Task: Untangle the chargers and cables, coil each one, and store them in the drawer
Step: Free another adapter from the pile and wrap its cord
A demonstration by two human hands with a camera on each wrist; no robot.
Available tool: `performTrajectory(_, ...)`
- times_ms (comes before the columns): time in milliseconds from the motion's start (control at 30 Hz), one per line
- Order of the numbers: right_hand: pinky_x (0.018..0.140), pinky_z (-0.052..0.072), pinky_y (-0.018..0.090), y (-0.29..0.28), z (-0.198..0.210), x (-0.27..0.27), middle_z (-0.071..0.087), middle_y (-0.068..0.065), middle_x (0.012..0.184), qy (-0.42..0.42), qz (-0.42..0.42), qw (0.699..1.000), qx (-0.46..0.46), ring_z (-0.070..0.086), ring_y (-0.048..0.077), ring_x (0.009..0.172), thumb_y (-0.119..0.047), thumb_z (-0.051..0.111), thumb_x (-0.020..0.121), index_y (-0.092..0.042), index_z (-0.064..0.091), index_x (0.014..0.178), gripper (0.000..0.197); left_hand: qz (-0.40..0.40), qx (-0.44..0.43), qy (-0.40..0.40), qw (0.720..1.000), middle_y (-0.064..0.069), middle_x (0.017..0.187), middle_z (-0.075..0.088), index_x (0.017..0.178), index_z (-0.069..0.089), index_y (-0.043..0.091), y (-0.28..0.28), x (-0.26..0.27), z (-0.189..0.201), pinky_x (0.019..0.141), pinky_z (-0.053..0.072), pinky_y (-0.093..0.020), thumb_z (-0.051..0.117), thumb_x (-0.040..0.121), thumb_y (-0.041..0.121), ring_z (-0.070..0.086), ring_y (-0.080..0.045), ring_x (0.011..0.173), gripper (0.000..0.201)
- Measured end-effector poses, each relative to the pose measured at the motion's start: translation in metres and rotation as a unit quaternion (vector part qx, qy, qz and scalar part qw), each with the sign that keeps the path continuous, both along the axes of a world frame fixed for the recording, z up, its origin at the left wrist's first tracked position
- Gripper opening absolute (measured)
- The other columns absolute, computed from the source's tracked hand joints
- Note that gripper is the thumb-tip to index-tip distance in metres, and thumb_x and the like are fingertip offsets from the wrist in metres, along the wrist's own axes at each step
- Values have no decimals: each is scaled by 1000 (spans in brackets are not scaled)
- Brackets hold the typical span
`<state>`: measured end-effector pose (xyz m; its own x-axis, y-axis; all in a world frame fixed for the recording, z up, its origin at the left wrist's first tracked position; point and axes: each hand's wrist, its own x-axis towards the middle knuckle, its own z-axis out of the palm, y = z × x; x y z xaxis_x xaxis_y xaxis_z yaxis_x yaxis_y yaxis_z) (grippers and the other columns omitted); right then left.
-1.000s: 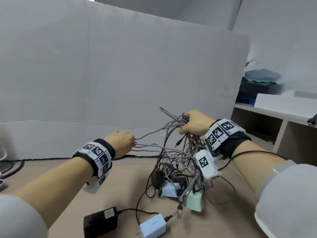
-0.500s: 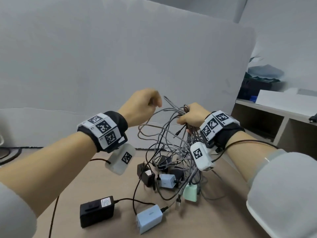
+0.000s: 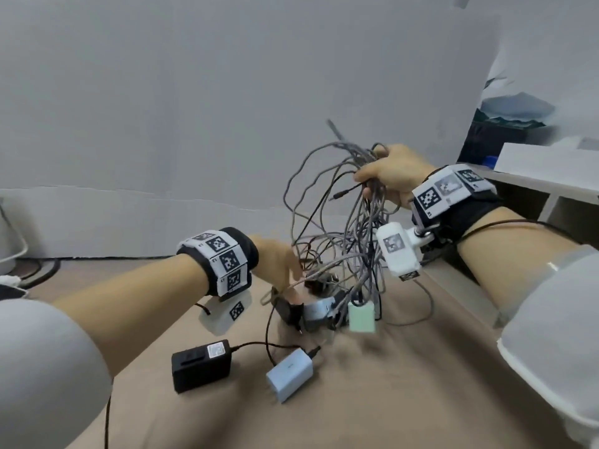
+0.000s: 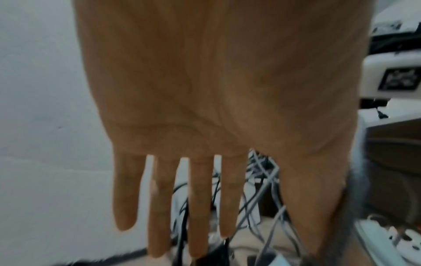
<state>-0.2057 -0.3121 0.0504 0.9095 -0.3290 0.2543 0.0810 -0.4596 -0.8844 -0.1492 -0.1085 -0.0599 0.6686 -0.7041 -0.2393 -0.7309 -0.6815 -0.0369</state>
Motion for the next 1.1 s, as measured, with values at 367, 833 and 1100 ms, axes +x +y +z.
performTrajectory(367, 64, 58, 31, 37, 31, 6, 57, 12, 83, -184, 113, 947, 239, 58, 16, 61, 12, 62, 90, 1, 64, 102, 16, -33, -265, 186, 946, 5, 156, 43, 157, 20, 40, -27, 19, -19, 117, 33, -37, 86, 66, 60, 43, -14, 140, 114)
performTrajectory(833, 79, 62, 45, 22, 14, 20, 49, 16, 87, -172, -24, 950, 261, 65, 21, 51, 18, 54, 88, 3, 49, 95, 18, -4, -473, 587, 657, -9, 92, 63, 90, 61, 8, -33, 3, -17, 91, 48, -42, 60, 86, 14, 56, -30, 95, 7)
performTrajectory(1100, 84, 61, 46, -12, -16, 7, 47, 18, 128, 73, -41, 981, 177, 55, 39, 117, -37, 83, 81, -20, 63, 116, 44, 130, -561, 618, 536, -2, 59, 34, 63, 49, 11, -4, 16, -7, 84, 51, -45, 49, 79, 13, 55, -30, 71, 16)
